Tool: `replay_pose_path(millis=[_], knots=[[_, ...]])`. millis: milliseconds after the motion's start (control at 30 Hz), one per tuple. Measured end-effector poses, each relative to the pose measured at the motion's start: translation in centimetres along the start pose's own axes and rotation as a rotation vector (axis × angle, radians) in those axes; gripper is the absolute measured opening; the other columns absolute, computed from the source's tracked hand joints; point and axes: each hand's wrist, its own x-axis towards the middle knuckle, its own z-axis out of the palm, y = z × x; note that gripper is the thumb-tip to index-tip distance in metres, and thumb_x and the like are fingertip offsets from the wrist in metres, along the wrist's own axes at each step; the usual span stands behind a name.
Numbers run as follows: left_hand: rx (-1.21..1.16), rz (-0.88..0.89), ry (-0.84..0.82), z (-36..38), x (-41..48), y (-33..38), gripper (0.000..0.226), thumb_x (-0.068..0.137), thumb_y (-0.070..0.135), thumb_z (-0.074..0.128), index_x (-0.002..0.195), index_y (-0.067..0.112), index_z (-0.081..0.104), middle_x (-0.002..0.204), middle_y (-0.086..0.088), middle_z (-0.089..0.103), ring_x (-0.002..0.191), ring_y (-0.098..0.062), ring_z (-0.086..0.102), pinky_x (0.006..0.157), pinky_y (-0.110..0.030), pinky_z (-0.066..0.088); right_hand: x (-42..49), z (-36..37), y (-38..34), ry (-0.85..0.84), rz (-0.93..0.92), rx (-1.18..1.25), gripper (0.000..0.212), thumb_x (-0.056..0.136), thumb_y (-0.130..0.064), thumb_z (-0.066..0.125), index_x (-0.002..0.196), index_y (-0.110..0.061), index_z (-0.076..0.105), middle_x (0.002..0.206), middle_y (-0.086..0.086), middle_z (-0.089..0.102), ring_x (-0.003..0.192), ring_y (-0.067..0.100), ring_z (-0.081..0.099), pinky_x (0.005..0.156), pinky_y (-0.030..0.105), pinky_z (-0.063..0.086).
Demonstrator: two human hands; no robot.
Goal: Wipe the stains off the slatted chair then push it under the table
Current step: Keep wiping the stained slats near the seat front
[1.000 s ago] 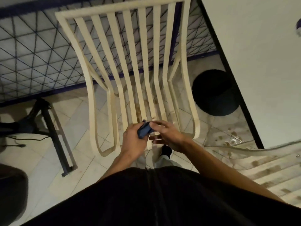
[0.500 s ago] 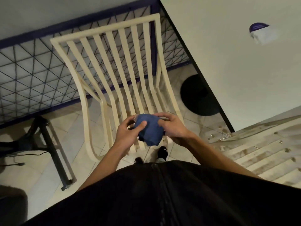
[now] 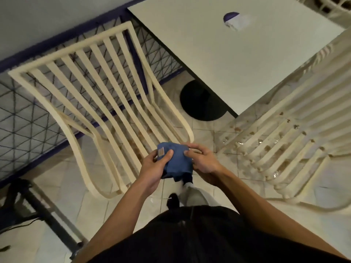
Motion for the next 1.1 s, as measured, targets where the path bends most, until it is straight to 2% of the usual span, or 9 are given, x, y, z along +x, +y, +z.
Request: replay_pose_path(millis=[100, 233, 333, 433, 567, 667, 800, 933, 1100], knots=[[0.063, -0.018, -0.053, 2.4, -0.6, -1.0, 0.032, 0.085, 0.023, 0.073, 0.115, 0.016, 0.063, 0.107, -0.008, 0.072, 0.094, -0.025, 0.071, 0.075, -0.042, 0.059, -1.6, -3.0, 1.3, 0.091, 0.014, -0.011, 0.034, 0.09, -0.017, 0.07, 0.12, -0.008, 0.058, 0.115, 0.016, 0.065, 0.101, 0.03, 0.068, 0.082, 0.04, 0.059], [0.139, -0.019, -0.138, 6.2, -1.4, -2.3, 0.025, 0.088, 0.02, 0.071, 0.111, 0.015, 0.064, 0.107, -0.009, 0.072, 0.092, -0.025, 0.071, 0.066, -0.037, 0.058, -4.2, -7.4, 1.7, 0.071, -0.008, -0.034, 0.022, 0.091, -0.03, 0.069, 0.097, -0.009, 0.068, 0.102, 0.01, 0.072, 0.092, 0.025, 0.07, 0.078, 0.038, 0.059], [0.179, -0.016, -0.208, 9.6, -1.8, -3.2, 0.023, 0.089, 0.018, 0.069, 0.111, 0.013, 0.065, 0.103, -0.01, 0.073, 0.089, -0.027, 0.072, 0.065, -0.039, 0.058, -5.7, -10.8, 1.7, 0.115, -0.004, 0.012, 0.026, 0.088, -0.039, 0.07, 0.084, -0.015, 0.065, 0.094, 0.01, 0.071, 0.087, 0.027, 0.069, 0.075, 0.036, 0.055], [0.24, -0.023, -0.284, 13.8, -2.0, -4.4, 0.021, 0.088, 0.012, 0.069, 0.109, 0.013, 0.065, 0.101, -0.009, 0.074, 0.09, -0.027, 0.072, 0.074, -0.044, 0.059, -7.2, -14.7, 2.0, 0.154, -0.039, 0.046, 0.032, 0.084, -0.045, 0.073, 0.072, -0.02, 0.057, 0.085, 0.01, 0.066, 0.082, 0.028, 0.062, 0.077, 0.042, 0.048], [0.349, -0.02, -0.349, 20.4, -2.6, -7.5, 0.036, 0.081, 0.007, 0.075, 0.114, 0.014, 0.063, 0.105, -0.007, 0.073, 0.094, -0.027, 0.071, 0.08, -0.049, 0.058, -9.5, -21.5, 2.3, 0.282, -0.072, 0.122, 0.023, 0.09, -0.03, 0.068, 0.079, -0.015, 0.056, 0.082, 0.004, 0.069, 0.079, 0.022, 0.063, 0.074, 0.039, 0.05], [0.402, -0.016, -0.421, 25.7, -2.9, -9.5, 0.036, 0.079, 0.01, 0.077, 0.113, 0.013, 0.065, 0.104, -0.006, 0.074, 0.097, -0.026, 0.071, 0.084, -0.046, 0.057, -11.5, -27.3, 2.4, 0.282, -0.054, 0.189, 0.019, 0.092, -0.026, 0.067, 0.098, -0.011, 0.057, 0.094, 0.005, 0.069, 0.082, 0.017, 0.067, 0.068, 0.032, 0.057], [0.438, -0.01, -0.487, 32.0, -3.6, -11.5, 0.034, 0.078, 0.012, 0.079, 0.109, 0.016, 0.066, 0.103, -0.005, 0.074, 0.096, -0.023, 0.071, 0.078, -0.038, 0.058, -13.7, -34.2, 2.1, 0.234, -0.012, 0.349, 0.034, 0.091, -0.021, 0.068, 0.124, -0.015, 0.059, 0.116, 0.012, 0.068, 0.098, 0.03, 0.069, 0.081, 0.044, 0.059], [0.455, 0.038, -0.455, 36.2, -3.4, -13.4, 0.045, 0.079, 0.014, 0.078, 0.12, 0.015, 0.061, 0.108, -0.005, 0.072, 0.096, -0.019, 0.071, 0.071, -0.029, 0.058, -14.4, -38.3, 1.4, 0.262, -0.042, 0.345, 0.031, 0.092, -0.013, 0.066, 0.121, -0.008, 0.059, 0.108, 0.013, 0.071, 0.092, 0.026, 0.072, 0.07, 0.038, 0.06], [0.551, 0.213, -0.434, 40.4, -2.4, -14.3, 0.039, 0.082, 0.004, 0.075, 0.109, 0.027, 0.059, 0.105, -0.002, 0.069, 0.092, -0.011, 0.069, 0.066, -0.02, 0.054, -12.5, -41.1, 0.7, 0.433, -0.079, 0.356, 0.026, 0.093, -0.01, 0.064, 0.117, -0.008, 0.055, 0.101, 0.012, 0.07, 0.085, 0.021, 0.071, 0.07, 0.037, 0.06]])
